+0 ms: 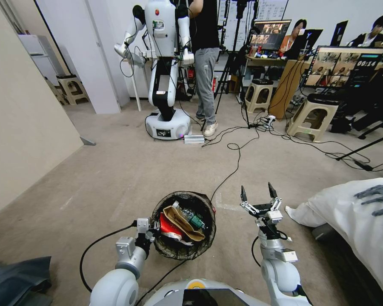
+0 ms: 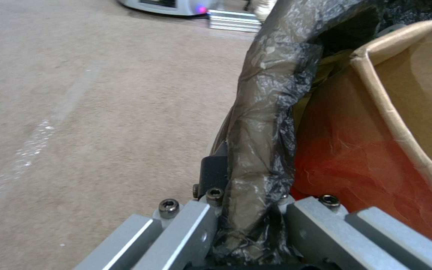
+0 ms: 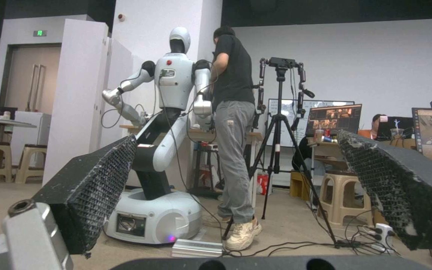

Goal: Pick up the trash bin, then pick up the garbage from the floor and place it into the trash bin.

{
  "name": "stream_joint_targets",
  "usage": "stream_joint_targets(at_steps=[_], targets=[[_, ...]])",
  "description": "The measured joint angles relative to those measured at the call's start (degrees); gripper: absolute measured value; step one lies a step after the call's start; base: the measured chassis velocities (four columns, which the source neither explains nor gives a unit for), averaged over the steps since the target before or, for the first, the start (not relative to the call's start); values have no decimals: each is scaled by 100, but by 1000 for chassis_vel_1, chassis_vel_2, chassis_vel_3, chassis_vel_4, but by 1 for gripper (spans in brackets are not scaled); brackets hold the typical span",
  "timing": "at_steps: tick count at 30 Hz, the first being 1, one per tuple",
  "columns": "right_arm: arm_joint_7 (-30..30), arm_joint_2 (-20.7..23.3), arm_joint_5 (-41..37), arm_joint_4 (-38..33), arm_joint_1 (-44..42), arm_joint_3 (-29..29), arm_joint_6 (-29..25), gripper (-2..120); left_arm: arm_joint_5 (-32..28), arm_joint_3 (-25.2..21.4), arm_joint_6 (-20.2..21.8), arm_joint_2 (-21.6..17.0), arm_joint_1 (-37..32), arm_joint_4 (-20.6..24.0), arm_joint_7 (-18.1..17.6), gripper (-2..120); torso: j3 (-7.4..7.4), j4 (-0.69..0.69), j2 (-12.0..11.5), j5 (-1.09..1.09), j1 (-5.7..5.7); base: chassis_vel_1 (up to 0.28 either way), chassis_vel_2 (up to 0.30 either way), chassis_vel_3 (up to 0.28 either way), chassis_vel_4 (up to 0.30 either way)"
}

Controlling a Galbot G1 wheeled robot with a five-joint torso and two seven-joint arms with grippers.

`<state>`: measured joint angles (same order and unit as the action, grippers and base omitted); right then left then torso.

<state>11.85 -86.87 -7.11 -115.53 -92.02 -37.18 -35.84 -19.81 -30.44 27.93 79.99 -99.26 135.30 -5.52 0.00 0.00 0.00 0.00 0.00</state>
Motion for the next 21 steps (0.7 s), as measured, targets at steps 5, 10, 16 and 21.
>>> stream_joint_targets(at_steps=[5, 10, 16, 21], targets=[[0, 11, 3, 30, 1, -5, -3, 100, -277, -175, 242, -4, 103, 55, -266, 0, 0, 0, 0, 0, 0, 0, 0, 0, 0], [0, 16, 4, 64, 10, -5, -4, 100, -537, -304, 518, 50, 203, 140, -895, 0, 0, 0, 0, 0, 0, 0, 0, 0, 0], [0, 35, 4, 119, 23, -3, -20, 100, -841, -435, 604, 165, 343, 47, -1505, 0, 0, 0, 0, 0, 0, 0, 0, 0, 0], [0, 49, 1, 138, 45, -17, -28, 100, -941, -556, 627, 217, 358, -33, -1608, 0, 0, 0, 0, 0, 0, 0, 0, 0, 0]])
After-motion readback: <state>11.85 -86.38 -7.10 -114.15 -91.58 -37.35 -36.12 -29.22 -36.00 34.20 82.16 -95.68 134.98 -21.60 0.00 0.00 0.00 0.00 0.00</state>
